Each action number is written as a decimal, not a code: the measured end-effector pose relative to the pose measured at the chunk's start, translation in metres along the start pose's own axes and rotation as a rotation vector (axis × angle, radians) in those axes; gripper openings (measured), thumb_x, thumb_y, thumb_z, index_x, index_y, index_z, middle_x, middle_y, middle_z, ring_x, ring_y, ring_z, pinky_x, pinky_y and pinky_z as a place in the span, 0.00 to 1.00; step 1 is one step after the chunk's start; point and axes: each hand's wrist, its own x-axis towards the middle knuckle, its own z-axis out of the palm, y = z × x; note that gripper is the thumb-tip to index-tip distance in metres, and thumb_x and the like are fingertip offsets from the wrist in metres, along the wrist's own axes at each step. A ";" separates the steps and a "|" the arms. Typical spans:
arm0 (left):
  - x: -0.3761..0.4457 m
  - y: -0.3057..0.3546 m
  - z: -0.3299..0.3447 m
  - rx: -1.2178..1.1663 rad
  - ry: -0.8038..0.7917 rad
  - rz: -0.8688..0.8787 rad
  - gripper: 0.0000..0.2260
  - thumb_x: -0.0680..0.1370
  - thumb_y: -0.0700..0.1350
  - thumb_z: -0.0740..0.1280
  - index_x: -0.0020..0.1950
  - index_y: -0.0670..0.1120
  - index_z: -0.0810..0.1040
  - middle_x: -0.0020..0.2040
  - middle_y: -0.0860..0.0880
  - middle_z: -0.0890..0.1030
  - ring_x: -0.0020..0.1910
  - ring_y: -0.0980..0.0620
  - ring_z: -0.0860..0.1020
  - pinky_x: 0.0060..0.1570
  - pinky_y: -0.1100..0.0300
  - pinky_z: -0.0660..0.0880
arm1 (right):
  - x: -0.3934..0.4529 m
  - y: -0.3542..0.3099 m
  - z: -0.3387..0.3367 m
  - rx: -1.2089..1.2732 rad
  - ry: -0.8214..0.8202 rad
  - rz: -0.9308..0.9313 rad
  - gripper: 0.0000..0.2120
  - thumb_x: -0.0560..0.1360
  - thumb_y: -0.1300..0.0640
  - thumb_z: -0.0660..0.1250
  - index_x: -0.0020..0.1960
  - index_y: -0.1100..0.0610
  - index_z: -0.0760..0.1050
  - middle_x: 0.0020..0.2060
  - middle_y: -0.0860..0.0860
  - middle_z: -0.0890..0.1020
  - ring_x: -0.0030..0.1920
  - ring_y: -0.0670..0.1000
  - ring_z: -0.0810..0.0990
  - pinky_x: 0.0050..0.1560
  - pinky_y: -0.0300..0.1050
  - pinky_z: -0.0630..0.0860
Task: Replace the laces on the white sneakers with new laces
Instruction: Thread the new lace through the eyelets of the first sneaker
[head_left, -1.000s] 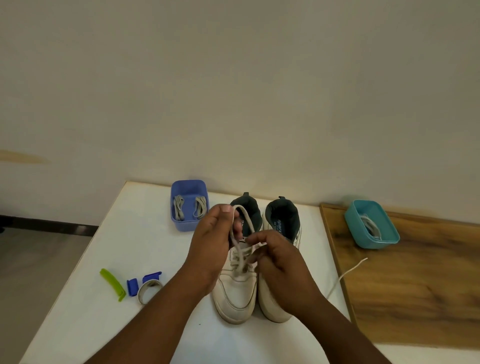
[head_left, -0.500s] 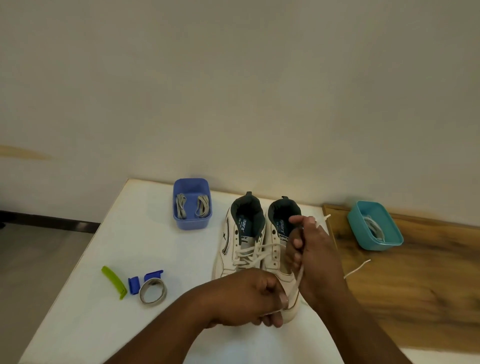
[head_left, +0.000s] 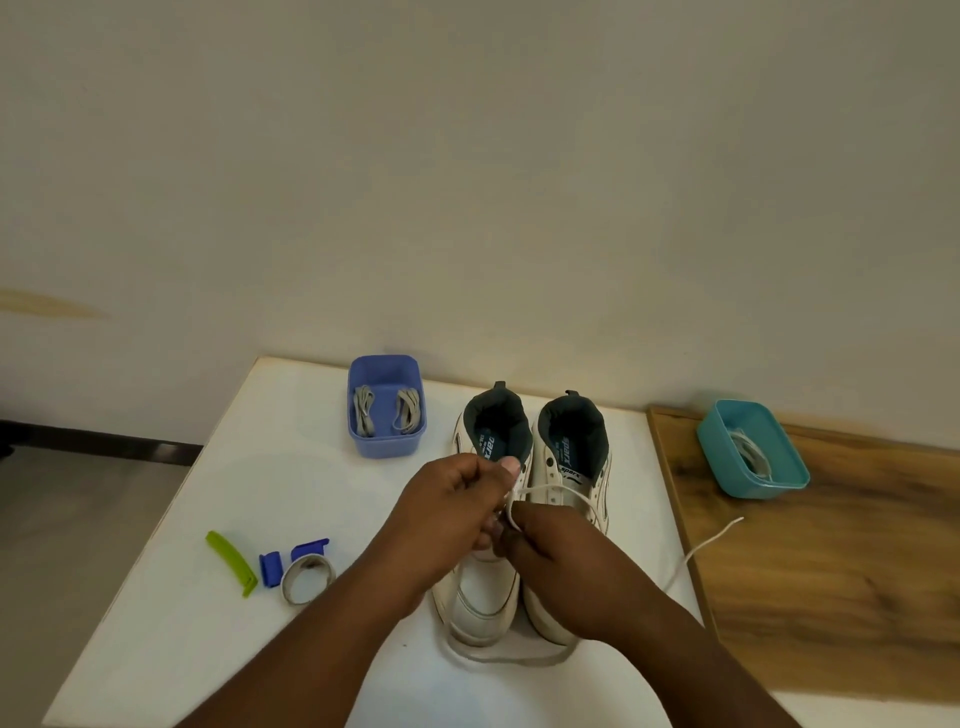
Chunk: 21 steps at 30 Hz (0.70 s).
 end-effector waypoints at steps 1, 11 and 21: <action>0.000 0.001 -0.001 0.026 -0.012 0.024 0.12 0.78 0.54 0.70 0.47 0.45 0.83 0.35 0.46 0.80 0.33 0.55 0.78 0.39 0.62 0.79 | 0.000 0.001 0.000 0.005 -0.008 0.008 0.12 0.84 0.49 0.59 0.48 0.51 0.77 0.38 0.50 0.80 0.38 0.50 0.79 0.43 0.56 0.77; 0.002 -0.005 -0.003 0.061 0.090 -0.063 0.04 0.80 0.44 0.68 0.49 0.47 0.83 0.35 0.49 0.82 0.31 0.57 0.79 0.34 0.65 0.77 | 0.004 0.001 0.004 0.123 0.230 -0.091 0.10 0.79 0.48 0.71 0.59 0.41 0.79 0.39 0.35 0.80 0.39 0.40 0.79 0.39 0.33 0.73; 0.007 -0.007 -0.006 0.079 0.129 -0.154 0.06 0.80 0.45 0.66 0.49 0.49 0.83 0.44 0.48 0.83 0.34 0.55 0.75 0.34 0.65 0.71 | 0.015 0.007 0.013 -0.082 0.523 -0.127 0.06 0.80 0.51 0.68 0.55 0.46 0.83 0.47 0.40 0.80 0.46 0.40 0.77 0.47 0.35 0.74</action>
